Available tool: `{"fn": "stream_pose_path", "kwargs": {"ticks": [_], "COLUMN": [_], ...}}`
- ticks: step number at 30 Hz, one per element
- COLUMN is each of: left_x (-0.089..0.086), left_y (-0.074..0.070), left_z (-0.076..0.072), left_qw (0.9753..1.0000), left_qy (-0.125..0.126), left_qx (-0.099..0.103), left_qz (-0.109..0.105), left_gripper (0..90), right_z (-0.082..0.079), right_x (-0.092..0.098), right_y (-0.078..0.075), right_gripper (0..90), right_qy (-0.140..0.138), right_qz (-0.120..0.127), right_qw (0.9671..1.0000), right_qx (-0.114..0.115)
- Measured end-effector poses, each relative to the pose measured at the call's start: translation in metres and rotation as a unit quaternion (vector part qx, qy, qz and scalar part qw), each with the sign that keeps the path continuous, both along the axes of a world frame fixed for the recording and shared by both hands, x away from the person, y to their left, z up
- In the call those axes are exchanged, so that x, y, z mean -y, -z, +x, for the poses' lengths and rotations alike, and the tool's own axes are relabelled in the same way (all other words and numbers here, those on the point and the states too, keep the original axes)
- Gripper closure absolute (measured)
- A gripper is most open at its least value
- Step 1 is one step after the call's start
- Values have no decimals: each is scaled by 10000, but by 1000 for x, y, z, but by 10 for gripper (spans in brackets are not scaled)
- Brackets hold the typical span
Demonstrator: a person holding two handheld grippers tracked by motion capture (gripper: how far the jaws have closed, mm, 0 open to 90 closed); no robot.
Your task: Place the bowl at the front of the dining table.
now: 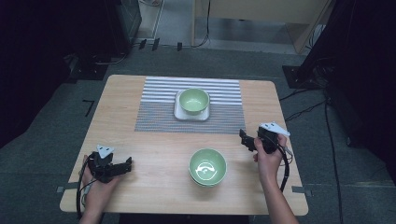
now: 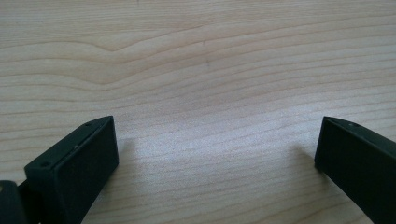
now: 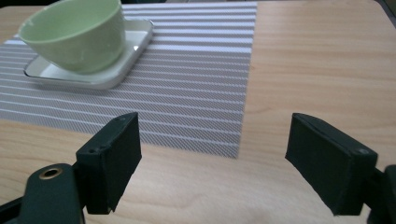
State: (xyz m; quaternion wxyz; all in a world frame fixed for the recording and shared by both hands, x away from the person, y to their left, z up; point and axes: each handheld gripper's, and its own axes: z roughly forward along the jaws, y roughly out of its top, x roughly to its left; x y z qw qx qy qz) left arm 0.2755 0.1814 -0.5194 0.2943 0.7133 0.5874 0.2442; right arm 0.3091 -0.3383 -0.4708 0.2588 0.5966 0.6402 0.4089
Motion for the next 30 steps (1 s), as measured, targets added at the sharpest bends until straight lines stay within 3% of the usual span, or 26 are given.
{"fn": "stream_pose_path", "kwargs": {"ticks": [17,30], "left_x": [0,0], "left_y": [0,0], "left_z": [0,0], "left_qw": [10000,10000], "left_qy": [-1,1], "left_qx": [1,0], "left_qz": [-1,0], "left_gripper": [0,0], "right_z": [-30,-45], "right_x": [36,56], "right_y": [21,27], "right_gripper": [178,178], "right_qy": [390,595], "right_qz": [42,-57], "right_qw": [9991,9980], "right_qx": [-167,-213]}}
